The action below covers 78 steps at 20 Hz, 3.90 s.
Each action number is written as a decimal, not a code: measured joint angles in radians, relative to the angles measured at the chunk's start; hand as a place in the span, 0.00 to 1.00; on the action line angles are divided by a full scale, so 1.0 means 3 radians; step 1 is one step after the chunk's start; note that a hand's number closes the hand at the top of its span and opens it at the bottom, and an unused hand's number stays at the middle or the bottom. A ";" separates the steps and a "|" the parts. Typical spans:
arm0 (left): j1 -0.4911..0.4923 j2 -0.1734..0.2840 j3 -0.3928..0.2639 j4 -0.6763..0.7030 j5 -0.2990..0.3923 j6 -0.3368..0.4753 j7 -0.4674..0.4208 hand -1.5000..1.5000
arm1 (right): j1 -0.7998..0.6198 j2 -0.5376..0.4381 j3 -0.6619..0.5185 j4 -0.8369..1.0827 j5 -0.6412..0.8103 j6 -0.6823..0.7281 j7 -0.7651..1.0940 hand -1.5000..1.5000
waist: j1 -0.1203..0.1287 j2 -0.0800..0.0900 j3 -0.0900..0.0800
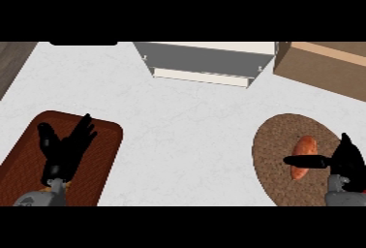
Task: Pick the sweet potato from the placemat and place it in the tiered shelf
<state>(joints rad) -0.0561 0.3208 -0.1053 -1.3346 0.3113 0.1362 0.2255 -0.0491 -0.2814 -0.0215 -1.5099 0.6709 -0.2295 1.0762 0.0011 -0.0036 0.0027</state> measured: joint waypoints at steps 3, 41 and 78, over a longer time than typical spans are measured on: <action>0.0000 -0.0005 0.0050 0.0012 -0.0027 -0.0060 0.0008 0.50 | -0.0085 0.0091 -0.0043 0.0214 -0.0022 -0.0008 -0.0143 1.00 | 0.0003 -0.0002 -0.0006; -0.0068 -0.0091 0.0121 0.0065 -0.0183 -0.0162 0.0103 0.50 | -0.3136 0.0893 0.2712 0.0079 0.1088 -0.0267 0.0320 1.00 | 0.0102 -0.0027 -0.0005; -0.0031 -0.0225 0.0266 0.0032 -0.0314 -0.0218 -0.0002 0.50 | -0.4491 0.0581 0.0420 0.1701 0.0834 0.0353 -0.0786 1.00 | 0.0048 0.0014 0.0002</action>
<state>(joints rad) -0.0654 0.2534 -0.0255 -1.3249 0.2169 0.0707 0.2251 -1.3963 -0.1070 0.1044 -0.9996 0.9210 -0.1237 0.8402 0.0154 0.0007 0.0033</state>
